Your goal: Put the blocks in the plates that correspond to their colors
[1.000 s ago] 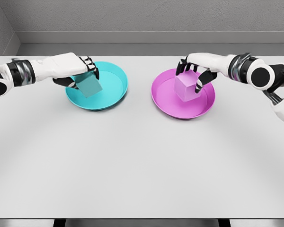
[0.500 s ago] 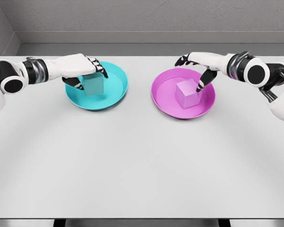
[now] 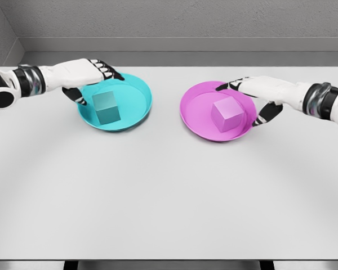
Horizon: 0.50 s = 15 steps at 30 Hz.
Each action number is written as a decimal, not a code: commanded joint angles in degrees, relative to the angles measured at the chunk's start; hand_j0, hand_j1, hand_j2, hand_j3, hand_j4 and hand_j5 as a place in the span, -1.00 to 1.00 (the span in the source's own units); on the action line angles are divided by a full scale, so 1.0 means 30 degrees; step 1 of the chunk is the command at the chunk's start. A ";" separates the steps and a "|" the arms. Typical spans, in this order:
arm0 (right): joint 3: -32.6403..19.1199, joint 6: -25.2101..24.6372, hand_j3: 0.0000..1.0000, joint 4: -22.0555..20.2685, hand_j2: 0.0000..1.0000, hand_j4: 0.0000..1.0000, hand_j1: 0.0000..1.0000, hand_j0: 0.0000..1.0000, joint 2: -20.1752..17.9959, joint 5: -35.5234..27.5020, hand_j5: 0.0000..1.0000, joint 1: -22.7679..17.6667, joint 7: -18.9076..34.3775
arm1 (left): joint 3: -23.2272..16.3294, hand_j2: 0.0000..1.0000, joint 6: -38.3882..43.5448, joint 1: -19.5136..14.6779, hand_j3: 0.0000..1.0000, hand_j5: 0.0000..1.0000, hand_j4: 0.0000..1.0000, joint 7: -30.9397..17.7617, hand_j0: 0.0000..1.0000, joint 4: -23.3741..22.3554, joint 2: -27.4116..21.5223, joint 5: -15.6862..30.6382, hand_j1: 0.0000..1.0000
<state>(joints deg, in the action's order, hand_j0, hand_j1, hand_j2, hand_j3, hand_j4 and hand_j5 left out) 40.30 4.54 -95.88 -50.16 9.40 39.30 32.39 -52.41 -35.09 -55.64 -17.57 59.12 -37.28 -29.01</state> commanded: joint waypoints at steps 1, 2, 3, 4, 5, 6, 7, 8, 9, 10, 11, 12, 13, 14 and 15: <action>-0.2619 0.3875 1.00 -0.0327 1.00 1.00 1.00 1.00 -0.1649 -0.0058 1.00 -0.0208 -0.0014 | 0.0039 1.00 0.0031 0.0030 1.00 1.00 1.00 0.0025 1.00 0.0946 -0.1194 0.1027 1.00; -0.3468 0.5223 1.00 -0.0268 1.00 1.00 1.00 1.00 -0.1941 -0.0087 1.00 -0.1466 -0.0014 | 0.0010 1.00 0.0031 0.0117 1.00 1.00 1.00 0.0025 1.00 0.1443 -0.1633 0.1262 1.00; -0.4816 0.6221 1.00 -0.0239 1.00 1.00 1.00 1.00 -0.2381 -0.0087 1.00 -0.2961 -0.0014 | -0.0019 1.00 0.0031 0.0176 1.00 1.00 1.00 0.0025 1.00 0.2147 -0.2249 0.1437 1.00; -0.5901 0.7187 1.00 -0.0239 1.00 1.00 1.00 1.00 -0.2587 -0.0116 1.00 -0.4105 -0.0014 | -0.0049 1.00 0.0031 0.0206 1.00 1.00 1.00 0.0025 1.00 0.2645 -0.2805 0.1525 1.00; -0.6400 0.7833 1.00 -0.0180 1.00 1.00 1.00 1.00 -0.2791 -0.0116 1.00 -0.4691 -0.0043 | 0.0068 1.00 0.0031 0.0206 1.00 1.00 1.00 0.0025 1.00 0.2792 -0.3245 0.1555 1.00; -0.6430 0.8010 1.00 -0.0151 1.00 1.00 1.00 1.00 -0.2909 -0.0116 1.00 -0.4868 -0.0043 | 0.0098 1.00 0.0031 0.0206 1.00 1.00 1.00 0.0025 1.00 0.2793 -0.3684 0.1906 1.00; -0.6430 0.8010 1.00 -0.0122 1.00 1.00 1.00 1.00 -0.2909 -0.0116 1.00 -0.4926 -0.0043 | 0.0098 1.00 0.0031 0.0206 1.00 1.00 1.00 0.0025 1.00 0.2822 -0.3889 0.2169 1.00; -0.6400 0.8010 1.00 -0.0151 1.00 1.00 1.00 1.00 -0.2909 -0.0116 1.00 -0.4927 -0.0043 | 0.0186 1.00 0.0031 0.0206 1.00 1.00 1.00 -0.0004 1.00 0.2880 -0.4329 0.2288 1.00; -0.6400 0.8010 1.00 -0.0180 1.00 1.00 1.00 1.00 -0.2909 -0.0116 1.00 -0.4927 -0.0043 | 0.0157 1.00 0.0031 0.0235 1.00 1.00 1.00 -0.0004 1.00 0.3289 -0.4768 0.2288 1.00; -0.6400 0.8010 1.00 -0.0180 1.00 1.00 1.00 1.00 -0.2909 -0.0116 1.00 -0.4927 -0.0043 | 0.0157 1.00 0.0031 0.0410 1.00 1.00 1.00 -0.0033 1.00 0.3641 -0.5061 0.2288 1.00; -0.6400 0.8010 1.00 -0.0238 1.00 1.00 1.00 1.00 -0.2880 -0.0116 1.00 -0.4927 -0.0043 | 0.0186 1.00 0.0031 0.0732 1.00 1.00 1.00 -0.0033 1.00 0.3935 -0.5589 0.2288 1.00; -0.6400 0.7981 1.00 -0.0268 1.00 1.00 1.00 1.00 -0.2909 -0.0116 1.00 -0.4927 -0.0043 | 0.0186 1.00 0.0031 0.0762 1.00 1.00 1.00 -0.0033 1.00 0.4198 -0.5794 0.2288 1.00; -0.6400 0.7951 1.00 -0.0268 1.00 1.00 1.00 1.00 -0.2880 -0.0116 1.00 -0.4927 -0.0043 | 0.0186 1.00 0.0031 0.0792 1.00 1.00 1.00 -0.0033 1.00 0.4345 -0.5912 0.2288 1.00; -0.6371 0.7951 1.00 -0.0268 1.00 1.00 1.00 1.00 -0.2880 -0.0116 1.00 -0.4927 -0.0043 | 0.0186 1.00 0.0031 0.0850 1.00 1.00 1.00 -0.0033 1.00 0.4375 -0.5912 0.2288 1.00; -0.6371 0.7892 1.00 -0.0268 1.00 1.00 1.00 1.00 -0.2880 -0.0116 1.00 -0.4927 -0.0043 | 0.0273 1.00 0.0031 0.1289 1.00 1.00 1.00 -0.0062 1.00 0.4637 -0.6058 0.2288 1.00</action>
<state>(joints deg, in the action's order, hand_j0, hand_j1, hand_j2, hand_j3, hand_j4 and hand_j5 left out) 21.36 28.22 -96.61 -58.67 9.33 24.52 32.28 -51.81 -35.10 -51.59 -17.72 71.84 -54.24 -22.65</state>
